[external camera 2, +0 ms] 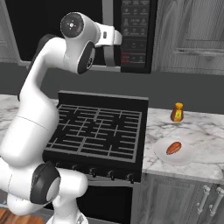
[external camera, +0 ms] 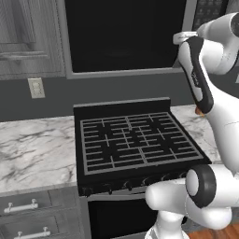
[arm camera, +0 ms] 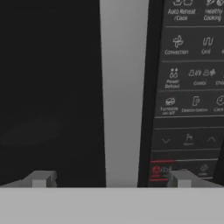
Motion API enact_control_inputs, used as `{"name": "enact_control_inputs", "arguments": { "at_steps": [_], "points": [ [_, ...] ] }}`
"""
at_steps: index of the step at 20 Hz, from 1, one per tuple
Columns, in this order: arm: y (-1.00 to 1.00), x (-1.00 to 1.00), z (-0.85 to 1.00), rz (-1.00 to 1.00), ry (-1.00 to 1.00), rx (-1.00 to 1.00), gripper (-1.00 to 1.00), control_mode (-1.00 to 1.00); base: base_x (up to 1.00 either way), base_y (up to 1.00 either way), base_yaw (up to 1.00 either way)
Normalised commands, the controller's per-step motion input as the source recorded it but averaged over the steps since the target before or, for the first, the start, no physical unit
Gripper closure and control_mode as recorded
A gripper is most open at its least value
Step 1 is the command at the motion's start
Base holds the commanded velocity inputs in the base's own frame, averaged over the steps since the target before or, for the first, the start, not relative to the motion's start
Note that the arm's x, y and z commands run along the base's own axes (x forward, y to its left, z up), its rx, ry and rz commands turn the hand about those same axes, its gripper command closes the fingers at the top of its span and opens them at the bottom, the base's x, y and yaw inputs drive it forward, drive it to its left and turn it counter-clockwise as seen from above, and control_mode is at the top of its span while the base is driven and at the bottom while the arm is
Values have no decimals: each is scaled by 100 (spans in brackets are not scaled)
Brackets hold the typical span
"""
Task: Pick the sweet potato from the counter and place it in the microwave. Then turn on the microwave.
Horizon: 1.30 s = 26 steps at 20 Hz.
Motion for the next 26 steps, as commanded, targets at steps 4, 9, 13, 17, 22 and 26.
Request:
{"name": "enact_control_inputs", "arguments": {
  "at_steps": [4, 9, 13, 17, 22, 26],
  "points": [
    [-6, 23, 0, 0, 0, 1, -100, -100, 0, 0, 0],
    [-6, 22, 0, 0, 0, 1, -100, -100, 0, 0, 0],
    [-7, 20, 0, 0, 0, 1, -100, -100, 0, 0, 0],
    [-4, 20, 0, 0, 0, 1, -100, -100, 0, 0, 0],
    [-2, 18, 0, 1, 0, 1, -100, -100, 0, 0, 0],
    [-1, 17, 0, 2, 0, 1, -100, -100, 0, 0, 0]
  ]
}}
